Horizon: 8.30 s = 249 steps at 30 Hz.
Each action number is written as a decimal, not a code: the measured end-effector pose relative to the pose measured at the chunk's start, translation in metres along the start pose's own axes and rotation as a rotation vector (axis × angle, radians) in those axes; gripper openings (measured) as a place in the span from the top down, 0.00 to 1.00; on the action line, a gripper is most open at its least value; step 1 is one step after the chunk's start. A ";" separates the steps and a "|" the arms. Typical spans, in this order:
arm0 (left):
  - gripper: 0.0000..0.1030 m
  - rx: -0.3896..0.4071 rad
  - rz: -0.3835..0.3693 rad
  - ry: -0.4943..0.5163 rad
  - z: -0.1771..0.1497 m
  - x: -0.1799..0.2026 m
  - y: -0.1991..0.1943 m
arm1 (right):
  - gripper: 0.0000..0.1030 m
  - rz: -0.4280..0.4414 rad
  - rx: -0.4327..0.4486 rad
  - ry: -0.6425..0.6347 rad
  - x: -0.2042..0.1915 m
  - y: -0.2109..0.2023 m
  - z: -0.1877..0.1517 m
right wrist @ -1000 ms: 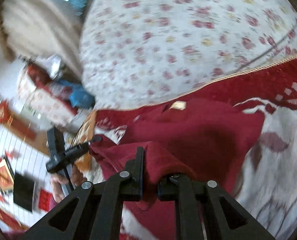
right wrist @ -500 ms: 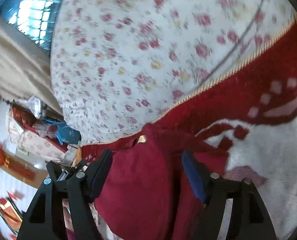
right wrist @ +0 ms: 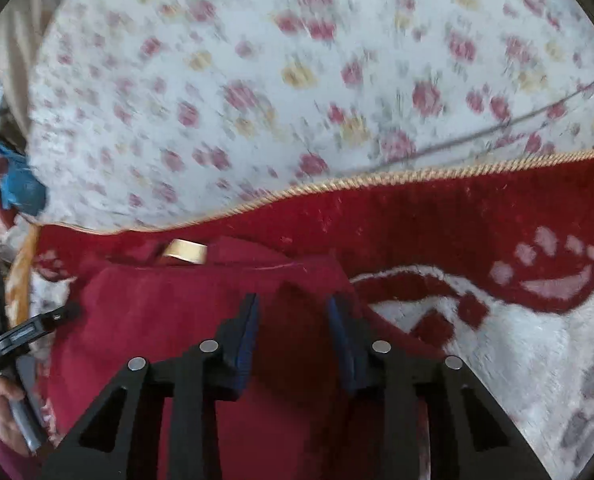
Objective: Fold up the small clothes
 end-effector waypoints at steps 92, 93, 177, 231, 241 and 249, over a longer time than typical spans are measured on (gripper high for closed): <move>0.31 -0.034 0.033 0.075 -0.102 -0.034 -0.044 | 0.45 0.017 -0.045 -0.444 -0.295 0.095 -0.006; 0.30 -0.034 0.032 0.071 -0.102 -0.034 -0.044 | 0.44 0.039 -0.040 -0.439 -0.294 0.089 -0.006; 0.35 0.007 -0.141 0.099 -0.089 0.008 -0.028 | 0.76 0.070 -0.173 -0.478 -0.298 0.057 -0.002; 0.42 -0.008 -0.254 0.426 -0.137 0.200 -0.051 | 0.33 0.057 -0.069 -0.142 0.003 -0.071 -0.031; 0.42 -0.009 -0.177 0.360 -0.146 0.154 -0.019 | 0.24 0.129 -0.091 -0.035 -0.016 -0.098 -0.092; 0.37 -0.041 -0.162 0.303 -0.145 0.143 -0.004 | 0.81 0.036 -0.089 -0.106 -0.040 -0.058 -0.094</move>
Point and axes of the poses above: each gripper's, at about its wrist camera, not at the fingertips, and y roughly the way its jaws point, x to its right, z to its top, the point moved 3 cm from there along y, roughly the way its jaws point, and after that the axes turned 14 degrees about -z, right-handed, at the moved point
